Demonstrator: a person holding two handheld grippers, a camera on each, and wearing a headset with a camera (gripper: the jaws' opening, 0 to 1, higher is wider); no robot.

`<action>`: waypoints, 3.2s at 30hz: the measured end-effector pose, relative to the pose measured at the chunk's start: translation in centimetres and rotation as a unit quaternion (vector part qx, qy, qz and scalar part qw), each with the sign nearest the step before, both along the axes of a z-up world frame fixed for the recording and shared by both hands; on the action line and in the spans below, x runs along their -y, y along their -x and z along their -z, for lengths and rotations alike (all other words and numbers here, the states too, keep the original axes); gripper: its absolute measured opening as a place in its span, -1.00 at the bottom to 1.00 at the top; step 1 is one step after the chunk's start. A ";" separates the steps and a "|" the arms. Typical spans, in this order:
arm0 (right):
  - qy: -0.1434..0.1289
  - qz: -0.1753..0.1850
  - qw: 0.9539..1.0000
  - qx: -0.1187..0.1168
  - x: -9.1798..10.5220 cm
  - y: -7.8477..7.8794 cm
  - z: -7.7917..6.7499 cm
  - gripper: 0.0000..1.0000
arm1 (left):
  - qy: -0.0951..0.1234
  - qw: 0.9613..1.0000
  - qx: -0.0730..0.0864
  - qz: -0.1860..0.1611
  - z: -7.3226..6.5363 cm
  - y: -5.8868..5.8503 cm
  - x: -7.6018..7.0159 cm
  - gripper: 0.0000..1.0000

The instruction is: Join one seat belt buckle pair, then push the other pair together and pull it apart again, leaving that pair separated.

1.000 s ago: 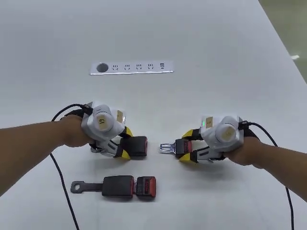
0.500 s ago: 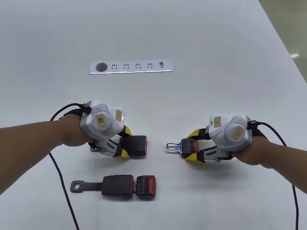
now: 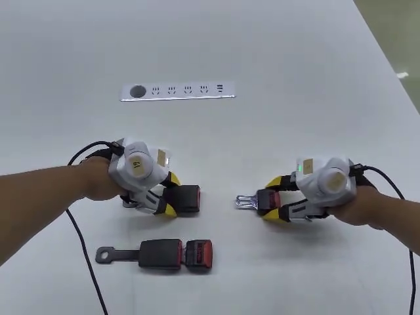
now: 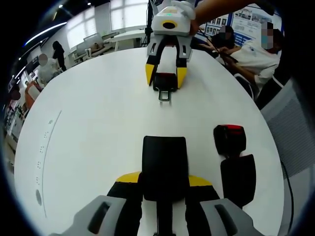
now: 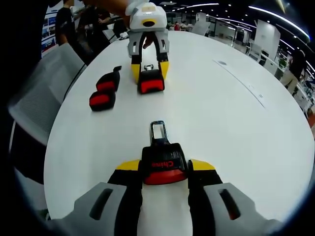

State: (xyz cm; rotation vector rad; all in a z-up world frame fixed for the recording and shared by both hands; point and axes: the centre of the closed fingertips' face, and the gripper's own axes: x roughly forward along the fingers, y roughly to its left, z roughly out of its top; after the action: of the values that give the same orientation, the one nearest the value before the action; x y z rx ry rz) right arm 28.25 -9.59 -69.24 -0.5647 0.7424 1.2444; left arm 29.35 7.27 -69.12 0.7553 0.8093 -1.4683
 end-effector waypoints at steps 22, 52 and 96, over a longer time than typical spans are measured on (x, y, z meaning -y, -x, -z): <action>0.007 0.004 1.000 0.000 2.1 -0.1 0.1 -0.32 | 0.002 1.000 0.000 0.000 0.1 -0.1 -0.1 -0.33; 0.013 0.005 1.000 0.001 2.5 0.4 -0.3 -0.31 | -0.008 1.000 0.001 0.000 0.0 0.0 0.1 -0.32; -0.064 0.257 0.961 0.077 3.3 -3.4 -4.6 0.39 | 0.043 0.979 -0.047 -0.192 -4.1 -0.2 -1.1 0.97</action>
State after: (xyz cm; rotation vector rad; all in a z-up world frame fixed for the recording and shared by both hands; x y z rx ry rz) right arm 31.62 -12.93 -64.65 -0.3270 0.6197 0.7492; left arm 29.52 8.34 -65.01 0.4357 0.9008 -1.1883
